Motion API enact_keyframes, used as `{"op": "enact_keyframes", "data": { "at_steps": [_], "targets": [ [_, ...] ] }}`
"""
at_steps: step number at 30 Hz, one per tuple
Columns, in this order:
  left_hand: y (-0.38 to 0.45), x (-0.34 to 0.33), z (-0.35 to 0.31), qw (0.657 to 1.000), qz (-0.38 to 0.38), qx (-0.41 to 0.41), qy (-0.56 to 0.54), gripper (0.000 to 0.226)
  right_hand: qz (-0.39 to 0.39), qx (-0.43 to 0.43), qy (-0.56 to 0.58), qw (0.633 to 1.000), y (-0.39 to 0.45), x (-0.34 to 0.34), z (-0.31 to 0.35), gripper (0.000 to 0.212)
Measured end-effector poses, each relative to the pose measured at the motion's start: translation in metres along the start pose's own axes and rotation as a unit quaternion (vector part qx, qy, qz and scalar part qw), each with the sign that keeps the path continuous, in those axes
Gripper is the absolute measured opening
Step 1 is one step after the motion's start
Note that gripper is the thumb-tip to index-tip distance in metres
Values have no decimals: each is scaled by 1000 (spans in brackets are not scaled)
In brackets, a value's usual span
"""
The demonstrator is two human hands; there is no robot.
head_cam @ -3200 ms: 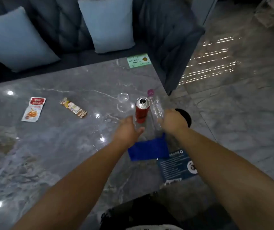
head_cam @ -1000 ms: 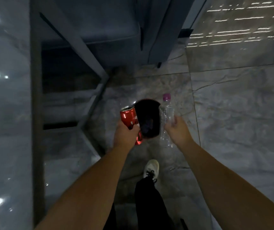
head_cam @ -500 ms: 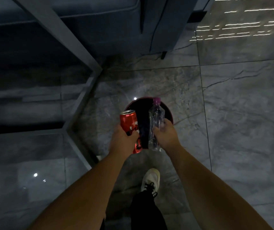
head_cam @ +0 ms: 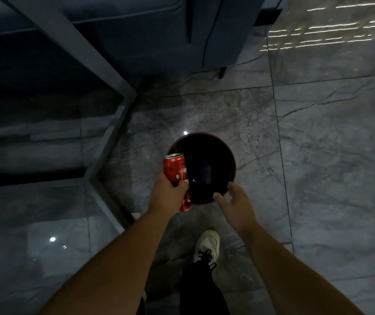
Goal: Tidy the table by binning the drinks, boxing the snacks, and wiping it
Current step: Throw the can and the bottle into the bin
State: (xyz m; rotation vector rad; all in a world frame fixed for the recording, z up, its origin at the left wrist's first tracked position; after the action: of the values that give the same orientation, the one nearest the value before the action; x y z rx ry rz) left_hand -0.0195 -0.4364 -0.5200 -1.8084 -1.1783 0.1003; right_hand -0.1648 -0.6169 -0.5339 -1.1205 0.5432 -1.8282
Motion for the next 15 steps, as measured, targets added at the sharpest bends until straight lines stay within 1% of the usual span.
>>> {"op": "enact_keyframes", "data": {
  "at_steps": [2,5,9,12,15],
  "targets": [
    [0,-4,-2,1000,5,-4,4,47,6,-9,-27,1000,-10,3,-15,61],
    [1,-14,-3,1000,26,-5,10,49,14,-13,-61,998,-21,5,-33,56],
    [4,-24,-12,999,44,-10,22,49,35,-6,-85,996,-30,1,-42,46],
    [10,-33,-18,998,43,5,35,51,48,4,-90,995,-35,-1,-42,41],
    [19,-40,-25,997,35,23,60,55,56,11,-98,994,-36,-1,-43,41]
  ]
}}
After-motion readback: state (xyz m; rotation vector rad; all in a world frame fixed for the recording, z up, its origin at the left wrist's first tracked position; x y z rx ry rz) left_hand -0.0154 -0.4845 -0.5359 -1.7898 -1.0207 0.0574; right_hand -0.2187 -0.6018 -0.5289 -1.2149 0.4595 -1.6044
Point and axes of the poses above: each hand's wrist, its own y-axis towards the middle knuckle, its own x-axis out of the back of the hand, z = x × y, the point moved 10 cm from there along y, towards the middle knuckle, and after that the axes turned 6 degrees about -y, right-handed, at the moved point
